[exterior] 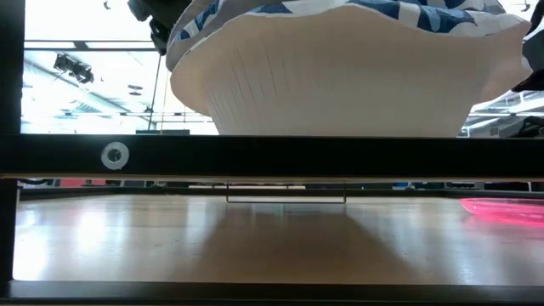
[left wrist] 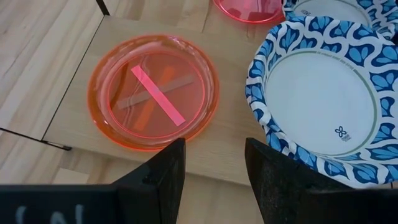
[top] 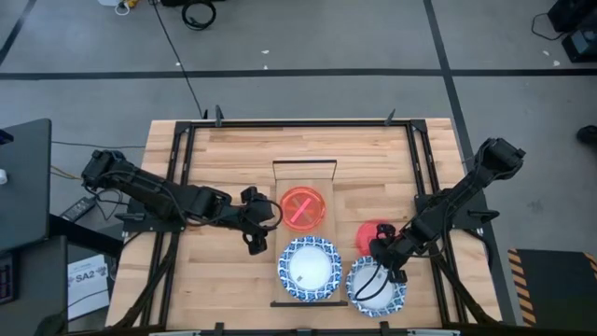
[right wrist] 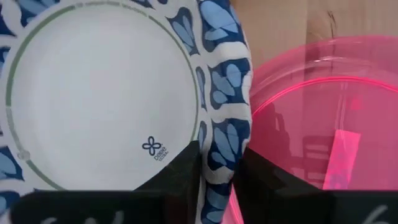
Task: Place and stack plates onto a shelf
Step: Stack the blue patterned bowl on the blue patterned bowl on the shelf
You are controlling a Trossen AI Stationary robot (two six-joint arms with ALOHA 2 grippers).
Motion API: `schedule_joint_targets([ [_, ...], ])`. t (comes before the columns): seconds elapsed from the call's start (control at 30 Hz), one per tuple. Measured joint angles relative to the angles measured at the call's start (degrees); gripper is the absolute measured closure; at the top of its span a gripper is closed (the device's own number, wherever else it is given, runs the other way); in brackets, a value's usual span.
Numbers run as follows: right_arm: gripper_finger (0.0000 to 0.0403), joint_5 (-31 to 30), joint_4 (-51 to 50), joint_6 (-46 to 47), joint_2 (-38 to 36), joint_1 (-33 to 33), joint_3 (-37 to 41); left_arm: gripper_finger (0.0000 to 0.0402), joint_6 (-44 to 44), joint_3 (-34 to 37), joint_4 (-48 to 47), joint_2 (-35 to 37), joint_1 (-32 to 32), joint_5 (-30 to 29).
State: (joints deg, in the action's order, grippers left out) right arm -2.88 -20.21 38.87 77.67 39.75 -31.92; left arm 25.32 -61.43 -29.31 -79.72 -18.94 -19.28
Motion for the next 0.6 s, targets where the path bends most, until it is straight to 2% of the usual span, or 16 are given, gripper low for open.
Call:
schedule_joint_targets([
  [0.37,0.0392,2.5,0.2,0.0,-0.1,0.0,-0.1,0.023,0.0,0.0,0.0,0.0,0.0,0.0],
  [0.6,0.0388,2.5,0.1,0.0,-0.1,0.0,-0.1,0.023,0.0,0.0,0.0,0.0,0.0,0.0],
])
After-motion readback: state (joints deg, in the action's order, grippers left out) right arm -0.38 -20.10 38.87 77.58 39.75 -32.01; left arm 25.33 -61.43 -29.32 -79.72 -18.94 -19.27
